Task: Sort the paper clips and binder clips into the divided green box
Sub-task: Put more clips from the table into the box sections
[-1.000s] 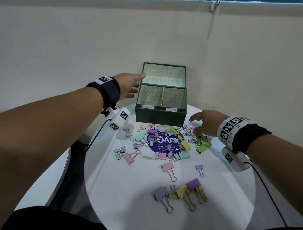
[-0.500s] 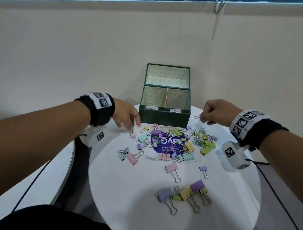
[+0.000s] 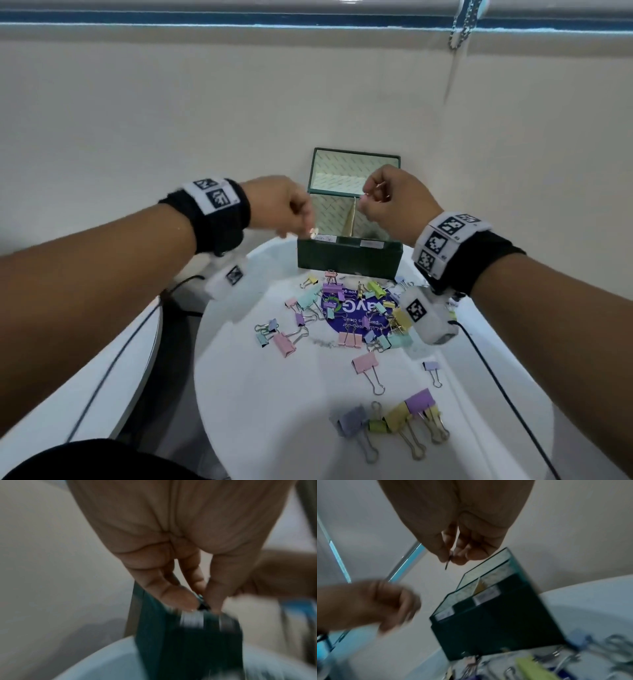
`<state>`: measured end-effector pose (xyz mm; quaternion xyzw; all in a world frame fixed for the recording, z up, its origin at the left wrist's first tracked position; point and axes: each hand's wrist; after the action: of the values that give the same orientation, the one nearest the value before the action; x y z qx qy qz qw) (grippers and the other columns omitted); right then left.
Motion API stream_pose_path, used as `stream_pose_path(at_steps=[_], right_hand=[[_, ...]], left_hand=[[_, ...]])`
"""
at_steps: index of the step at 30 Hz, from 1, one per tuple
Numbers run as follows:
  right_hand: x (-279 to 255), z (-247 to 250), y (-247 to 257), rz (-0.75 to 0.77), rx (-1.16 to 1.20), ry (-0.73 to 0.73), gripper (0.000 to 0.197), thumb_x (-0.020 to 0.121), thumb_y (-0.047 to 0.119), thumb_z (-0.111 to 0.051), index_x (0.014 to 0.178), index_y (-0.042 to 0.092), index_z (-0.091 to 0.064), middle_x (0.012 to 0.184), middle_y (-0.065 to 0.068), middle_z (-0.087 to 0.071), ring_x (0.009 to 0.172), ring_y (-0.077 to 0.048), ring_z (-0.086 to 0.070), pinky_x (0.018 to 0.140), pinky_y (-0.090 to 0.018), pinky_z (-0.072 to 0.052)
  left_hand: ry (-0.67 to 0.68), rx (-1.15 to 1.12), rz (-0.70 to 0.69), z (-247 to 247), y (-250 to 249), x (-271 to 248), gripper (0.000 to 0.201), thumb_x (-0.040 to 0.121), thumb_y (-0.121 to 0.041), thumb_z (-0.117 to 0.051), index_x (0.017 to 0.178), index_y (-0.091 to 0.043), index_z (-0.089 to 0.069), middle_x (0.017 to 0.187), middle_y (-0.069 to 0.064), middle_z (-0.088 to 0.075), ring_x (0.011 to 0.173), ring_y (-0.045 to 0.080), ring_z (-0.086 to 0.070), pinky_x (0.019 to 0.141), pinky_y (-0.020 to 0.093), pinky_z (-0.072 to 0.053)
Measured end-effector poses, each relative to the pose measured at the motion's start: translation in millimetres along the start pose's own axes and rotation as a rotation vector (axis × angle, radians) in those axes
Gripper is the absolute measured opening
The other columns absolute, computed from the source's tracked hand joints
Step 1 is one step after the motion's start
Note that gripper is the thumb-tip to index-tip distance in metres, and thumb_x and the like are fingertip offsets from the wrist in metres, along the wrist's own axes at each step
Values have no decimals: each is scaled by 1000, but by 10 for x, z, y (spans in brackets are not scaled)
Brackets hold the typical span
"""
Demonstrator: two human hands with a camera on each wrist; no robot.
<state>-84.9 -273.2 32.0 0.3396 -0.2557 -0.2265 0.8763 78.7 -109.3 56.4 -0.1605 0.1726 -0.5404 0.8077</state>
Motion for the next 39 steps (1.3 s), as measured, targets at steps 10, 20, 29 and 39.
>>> stream_pose_path(at_steps=[10, 20, 29, 39], right_hand=[[-379, 317, -479, -27, -328, 67, 7, 95, 22, -62, 95, 29, -61, 92, 10, -64, 81, -9, -60, 68, -21, -45], [-714, 358, -1012, -238, -555, 408, 47, 99, 13, -45, 130, 47, -58, 117, 14, -61, 91, -12, -63, 85, -25, -50], [-592, 233, -1063, -255, -597, 345, 15, 95, 22, -56, 96, 24, -71, 97, 4, -69, 87, -16, -63, 76, -26, -49], [-617, 223, -1025, -170, -456, 142, 12, 100, 18, -47, 91, 17, -56, 97, -4, -66, 83, -21, -60, 75, -32, -48]], left_hand=[[-117, 147, 8, -284, -65, -68, 26, 94, -44, -60, 87, -21, -69, 80, -6, -70, 81, 13, -66, 75, 31, -51], [139, 336, -82, -809, 169, -191, 49, 102, -12, -45, 140, -42, -52, 131, -5, -55, 114, 17, -56, 92, 22, -40], [20, 291, 42, -885, 224, -114, 2, 90, -28, -68, 92, -27, -67, 94, -11, -65, 89, 11, -60, 80, 23, -47], [-15, 185, -61, -963, -36, -107, 29, 98, -23, -44, 123, -29, -56, 104, -6, -59, 89, 15, -57, 74, 26, -45]])
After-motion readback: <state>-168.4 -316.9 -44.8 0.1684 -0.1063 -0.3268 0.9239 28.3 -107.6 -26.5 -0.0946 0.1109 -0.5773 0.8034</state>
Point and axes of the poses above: each hand's wrist, its own x-axis towards the middle knuckle, its own z-axis out of the back of the hand, y = z × x
